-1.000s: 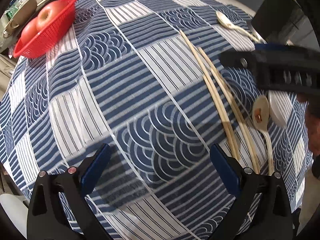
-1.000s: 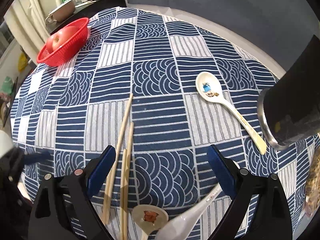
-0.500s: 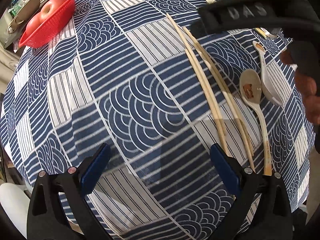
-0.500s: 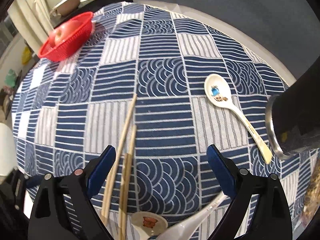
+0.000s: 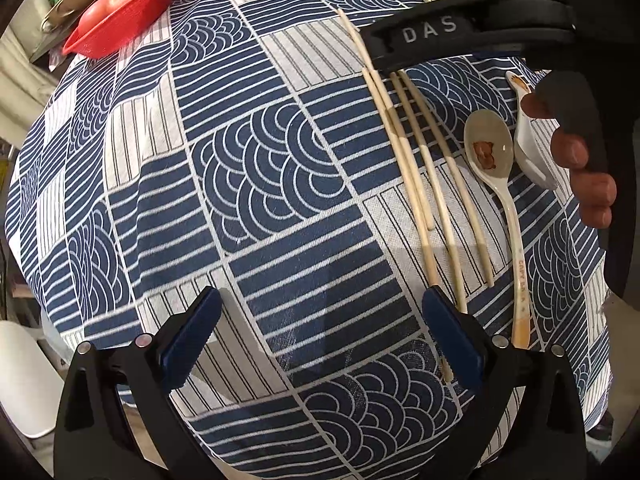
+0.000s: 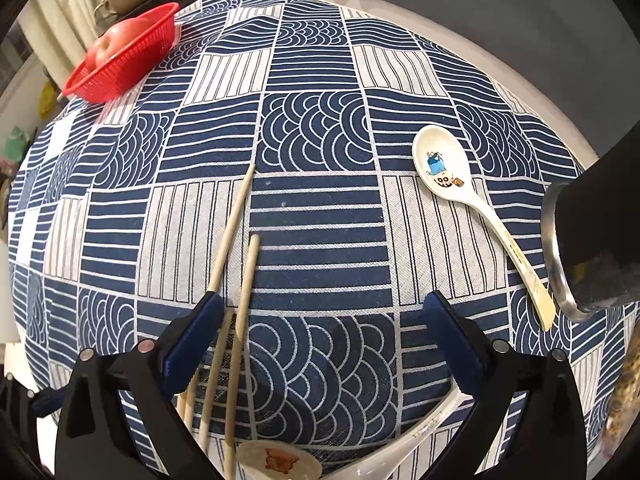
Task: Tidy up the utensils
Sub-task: 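Close the right tool on another chopstick while the left tool grasps one too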
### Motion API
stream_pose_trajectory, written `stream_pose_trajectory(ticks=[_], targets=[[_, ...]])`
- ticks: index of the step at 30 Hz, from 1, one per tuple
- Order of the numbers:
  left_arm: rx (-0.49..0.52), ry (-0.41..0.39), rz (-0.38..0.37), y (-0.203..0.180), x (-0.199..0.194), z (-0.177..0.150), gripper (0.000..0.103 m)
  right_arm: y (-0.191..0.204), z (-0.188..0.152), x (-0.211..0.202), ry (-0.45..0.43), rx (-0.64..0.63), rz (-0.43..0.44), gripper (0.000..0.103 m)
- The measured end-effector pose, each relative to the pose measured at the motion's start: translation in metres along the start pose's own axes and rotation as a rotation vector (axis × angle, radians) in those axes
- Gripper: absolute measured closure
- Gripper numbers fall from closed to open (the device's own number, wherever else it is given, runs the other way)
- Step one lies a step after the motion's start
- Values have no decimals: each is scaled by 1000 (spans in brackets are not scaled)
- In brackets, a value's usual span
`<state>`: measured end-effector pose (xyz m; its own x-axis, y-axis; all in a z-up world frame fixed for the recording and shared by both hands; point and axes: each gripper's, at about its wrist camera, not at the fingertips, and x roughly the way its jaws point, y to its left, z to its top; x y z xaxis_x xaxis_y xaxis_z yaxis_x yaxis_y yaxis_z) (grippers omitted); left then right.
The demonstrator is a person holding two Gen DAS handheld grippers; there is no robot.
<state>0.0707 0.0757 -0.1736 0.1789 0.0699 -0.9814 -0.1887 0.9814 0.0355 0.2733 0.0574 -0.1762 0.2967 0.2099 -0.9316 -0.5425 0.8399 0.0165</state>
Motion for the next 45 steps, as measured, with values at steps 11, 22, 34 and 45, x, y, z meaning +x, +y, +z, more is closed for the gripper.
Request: stream_pose_trajectory(ticks=[11,22,34,45], targets=[[46,6,-16,13,-3,-36,4,-4,-4,-2,10,1,-4,6],[24,56,-17,34,-13,-45,26,-4,2,-10,70,38,-16,36],[28,88,-79,60,-15,-22,36,-13,-3,-19,76,66,-20,88],[149,74,-97,26,-3,35,27,-17,-1,-19,83,110,-13,90]])
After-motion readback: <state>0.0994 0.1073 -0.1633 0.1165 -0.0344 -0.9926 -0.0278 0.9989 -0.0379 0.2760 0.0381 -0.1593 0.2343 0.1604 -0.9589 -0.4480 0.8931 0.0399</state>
